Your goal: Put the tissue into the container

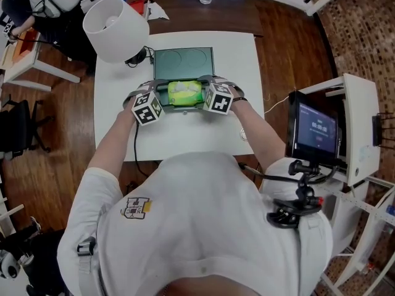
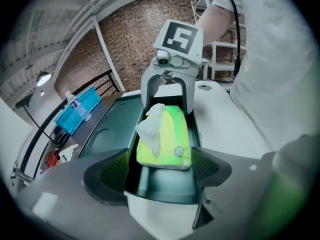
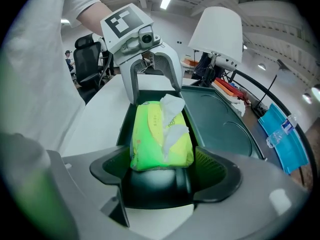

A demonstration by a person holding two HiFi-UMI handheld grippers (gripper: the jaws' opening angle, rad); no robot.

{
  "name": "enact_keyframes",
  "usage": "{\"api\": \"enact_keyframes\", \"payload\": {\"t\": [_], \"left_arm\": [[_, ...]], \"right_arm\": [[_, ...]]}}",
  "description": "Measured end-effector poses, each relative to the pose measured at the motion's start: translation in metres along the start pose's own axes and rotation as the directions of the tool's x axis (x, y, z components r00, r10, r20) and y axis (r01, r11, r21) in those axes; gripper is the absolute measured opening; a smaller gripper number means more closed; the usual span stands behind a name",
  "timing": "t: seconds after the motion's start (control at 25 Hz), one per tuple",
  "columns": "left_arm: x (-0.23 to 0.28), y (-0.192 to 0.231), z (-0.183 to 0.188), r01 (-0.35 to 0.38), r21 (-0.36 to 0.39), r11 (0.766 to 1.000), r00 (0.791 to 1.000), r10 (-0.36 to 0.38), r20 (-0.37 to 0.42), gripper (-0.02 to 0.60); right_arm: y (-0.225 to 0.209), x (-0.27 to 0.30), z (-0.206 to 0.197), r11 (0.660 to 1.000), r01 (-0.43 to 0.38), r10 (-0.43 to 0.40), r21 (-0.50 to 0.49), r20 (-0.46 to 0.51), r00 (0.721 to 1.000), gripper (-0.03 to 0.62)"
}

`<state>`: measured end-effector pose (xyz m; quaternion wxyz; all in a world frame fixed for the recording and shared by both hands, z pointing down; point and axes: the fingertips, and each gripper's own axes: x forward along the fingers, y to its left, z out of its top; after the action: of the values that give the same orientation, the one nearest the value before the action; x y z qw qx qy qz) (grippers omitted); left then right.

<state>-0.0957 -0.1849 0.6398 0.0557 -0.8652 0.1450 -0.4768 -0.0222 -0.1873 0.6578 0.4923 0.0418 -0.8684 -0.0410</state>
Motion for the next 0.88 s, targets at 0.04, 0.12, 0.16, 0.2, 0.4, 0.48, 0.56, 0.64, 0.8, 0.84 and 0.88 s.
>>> {"api": "enact_keyframes", "payload": {"t": [0.04, 0.12, 0.16, 0.2, 0.4, 0.48, 0.56, 0.64, 0.8, 0.84, 0.88], "left_arm": [[-0.003, 0.000, 0.002, -0.008, -0.005, 1.000, 1.000, 0.008, 0.009, 0.393], [-0.010, 0.000, 0.007, -0.029, -0.019, 0.999, 0.999, 0.029, 0.032, 0.393], [-0.014, -0.001, 0.010, -0.041, -0.026, 0.999, 0.998, 0.042, 0.044, 0.393], [-0.018, -0.002, 0.013, -0.054, -0.032, 0.998, 0.997, 0.055, 0.057, 0.393], [-0.041, -0.003, 0.029, -0.107, -0.068, 0.992, 0.985, 0.115, 0.129, 0.393], [-0.050, -0.005, 0.036, -0.129, -0.077, 0.989, 0.977, 0.140, 0.159, 0.393], [-0.059, -0.009, 0.041, -0.153, -0.096, 0.983, 0.967, 0.169, 0.192, 0.393], [-0.067, -0.015, 0.046, -0.172, -0.126, 0.977, 0.955, 0.197, 0.223, 0.393], [-0.075, -0.026, 0.053, -0.189, -0.175, 0.966, 0.935, 0.232, 0.269, 0.366], [-0.076, -0.031, 0.054, -0.190, -0.187, 0.964, 0.931, 0.237, 0.277, 0.351], [-0.077, -0.036, 0.055, -0.192, -0.203, 0.960, 0.927, 0.245, 0.284, 0.337]], "right_arm": [[0.001, -0.004, 0.000, 1.000, 0.003, -0.003, 0.002, 0.009, 1.000, 0.407], [0.003, -0.013, 0.001, 1.000, 0.019, -0.019, 0.006, 0.030, 0.999, 0.407], [0.004, -0.019, 0.001, 0.999, 0.032, -0.032, 0.009, 0.043, 0.999, 0.407], [0.005, -0.025, 0.002, 0.999, 0.046, -0.047, 0.013, 0.058, 0.997, 0.407], [0.008, -0.050, 0.013, 0.993, 0.108, -0.112, 0.039, 0.124, 0.986, 0.396], [0.010, -0.058, 0.019, 0.990, 0.133, -0.138, 0.046, 0.145, 0.980, 0.389], [0.013, -0.067, 0.025, 0.986, 0.155, -0.162, 0.056, 0.172, 0.972, 0.377], [0.018, -0.074, 0.031, 0.983, 0.176, -0.184, 0.058, 0.197, 0.963, 0.367], [0.028, -0.086, 0.042, 0.975, 0.212, -0.221, 0.065, 0.236, 0.946, 0.323], [0.031, -0.089, 0.044, 0.973, 0.218, -0.232, 0.082, 0.250, 0.940, 0.307], [0.034, -0.092, 0.045, 0.969, 0.221, -0.242, 0.106, 0.265, 0.933, 0.288]]}}
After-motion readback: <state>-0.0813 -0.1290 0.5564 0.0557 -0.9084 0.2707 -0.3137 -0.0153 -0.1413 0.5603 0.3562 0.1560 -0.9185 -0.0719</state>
